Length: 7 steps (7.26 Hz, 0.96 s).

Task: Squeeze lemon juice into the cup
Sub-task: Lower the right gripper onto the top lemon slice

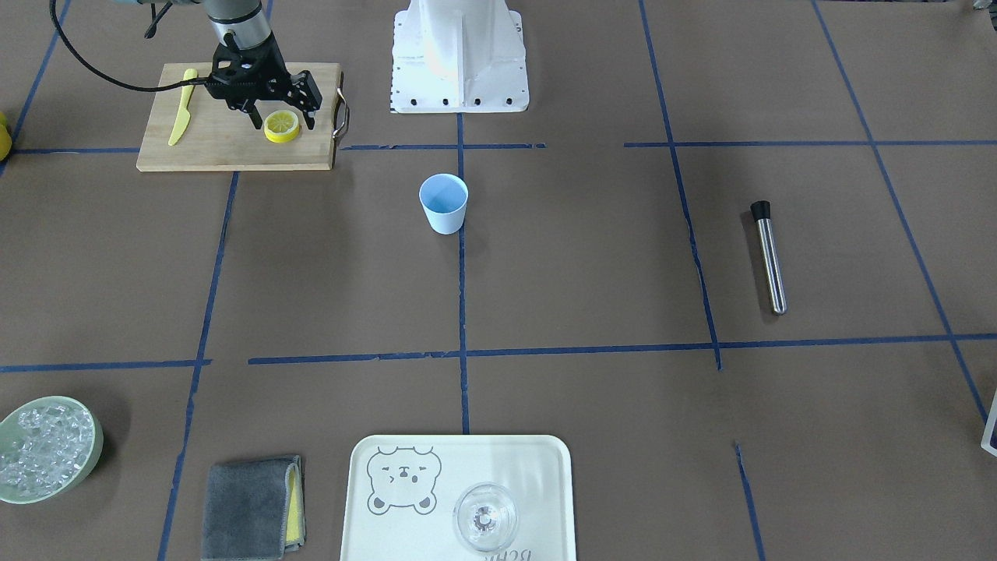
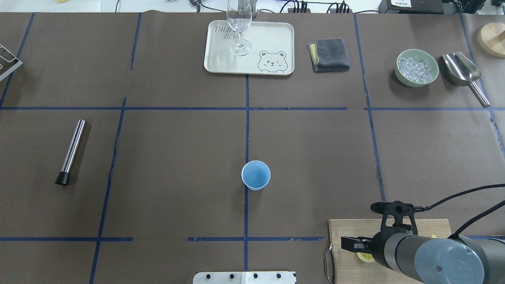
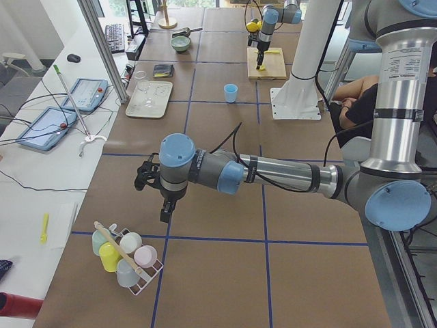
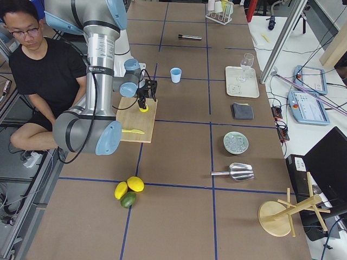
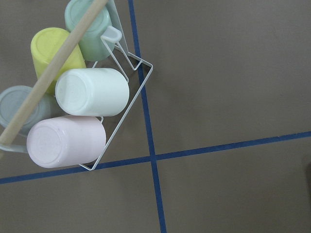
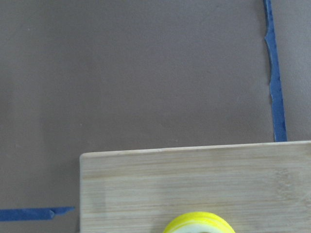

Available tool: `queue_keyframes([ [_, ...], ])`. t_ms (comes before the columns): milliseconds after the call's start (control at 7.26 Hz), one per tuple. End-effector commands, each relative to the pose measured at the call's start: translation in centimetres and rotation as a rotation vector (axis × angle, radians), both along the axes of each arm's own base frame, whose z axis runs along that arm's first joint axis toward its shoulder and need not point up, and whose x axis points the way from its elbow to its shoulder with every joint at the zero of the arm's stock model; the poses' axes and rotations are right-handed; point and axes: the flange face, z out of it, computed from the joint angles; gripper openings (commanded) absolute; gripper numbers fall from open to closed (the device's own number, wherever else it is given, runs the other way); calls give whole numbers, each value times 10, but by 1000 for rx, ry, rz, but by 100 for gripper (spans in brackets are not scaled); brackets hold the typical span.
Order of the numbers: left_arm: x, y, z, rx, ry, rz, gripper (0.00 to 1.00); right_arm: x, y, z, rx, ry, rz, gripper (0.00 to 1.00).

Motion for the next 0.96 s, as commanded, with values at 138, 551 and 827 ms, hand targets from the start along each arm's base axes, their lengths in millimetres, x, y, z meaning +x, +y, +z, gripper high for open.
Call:
queue_keyframes([
  [138, 0, -1, -4, 9, 0, 0, 100, -4, 6, 13, -10, 44, -16, 100],
  [551, 0, -1, -4, 9, 0, 0, 100, -6, 8, 14, -24, 40, -30, 100],
  [827, 0, -4, -8, 15, 0, 0, 100, -6, 9, 14, -26, 40, -33, 100],
])
